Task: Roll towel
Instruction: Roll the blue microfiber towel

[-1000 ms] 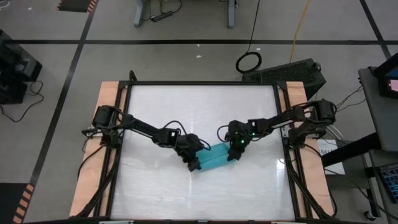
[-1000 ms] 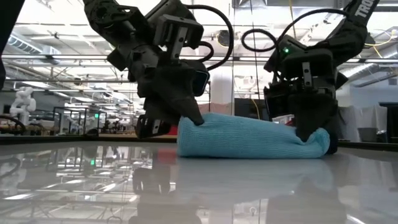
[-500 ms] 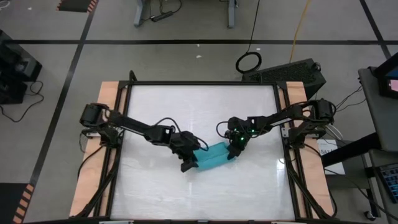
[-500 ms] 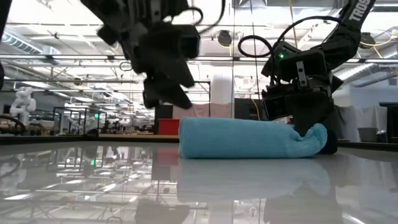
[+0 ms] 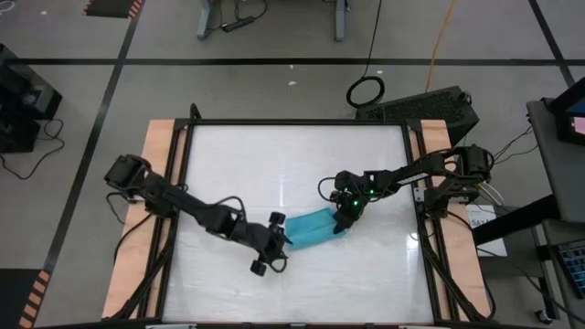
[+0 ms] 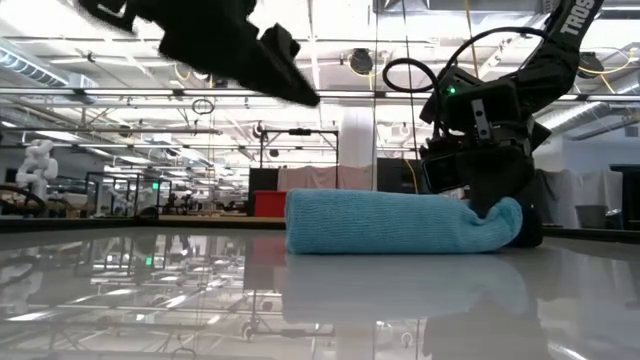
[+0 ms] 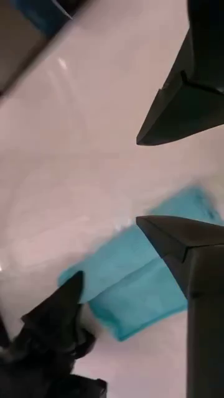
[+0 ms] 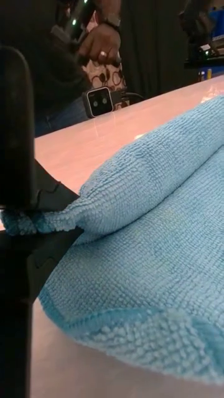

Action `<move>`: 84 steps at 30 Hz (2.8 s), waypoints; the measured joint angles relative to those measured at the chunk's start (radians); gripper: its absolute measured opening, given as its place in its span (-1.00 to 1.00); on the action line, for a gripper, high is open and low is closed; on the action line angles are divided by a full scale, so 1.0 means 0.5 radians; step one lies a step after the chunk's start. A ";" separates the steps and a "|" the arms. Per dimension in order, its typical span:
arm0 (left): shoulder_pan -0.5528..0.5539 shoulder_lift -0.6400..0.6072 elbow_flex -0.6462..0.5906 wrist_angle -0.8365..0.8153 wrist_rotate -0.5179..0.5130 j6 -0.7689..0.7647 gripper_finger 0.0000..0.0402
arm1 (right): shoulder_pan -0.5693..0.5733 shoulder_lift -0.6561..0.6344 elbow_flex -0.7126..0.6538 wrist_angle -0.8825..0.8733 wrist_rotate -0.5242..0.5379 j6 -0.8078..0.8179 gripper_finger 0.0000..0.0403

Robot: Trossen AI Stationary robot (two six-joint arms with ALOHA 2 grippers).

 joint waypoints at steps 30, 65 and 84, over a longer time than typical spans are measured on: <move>0.213 0.462 0.004 -0.064 0.005 -0.246 0.00 | -0.017 -0.003 0.000 0.072 0.008 0.027 -0.94; 0.396 0.501 -0.003 0.097 0.710 -0.281 -0.91 | 0.579 -1.134 0.000 -0.421 0.915 -1.765 -0.08; 0.465 0.499 -0.003 0.125 0.882 -0.340 -0.91 | 0.965 -0.429 0.000 -0.189 1.628 -2.161 -0.08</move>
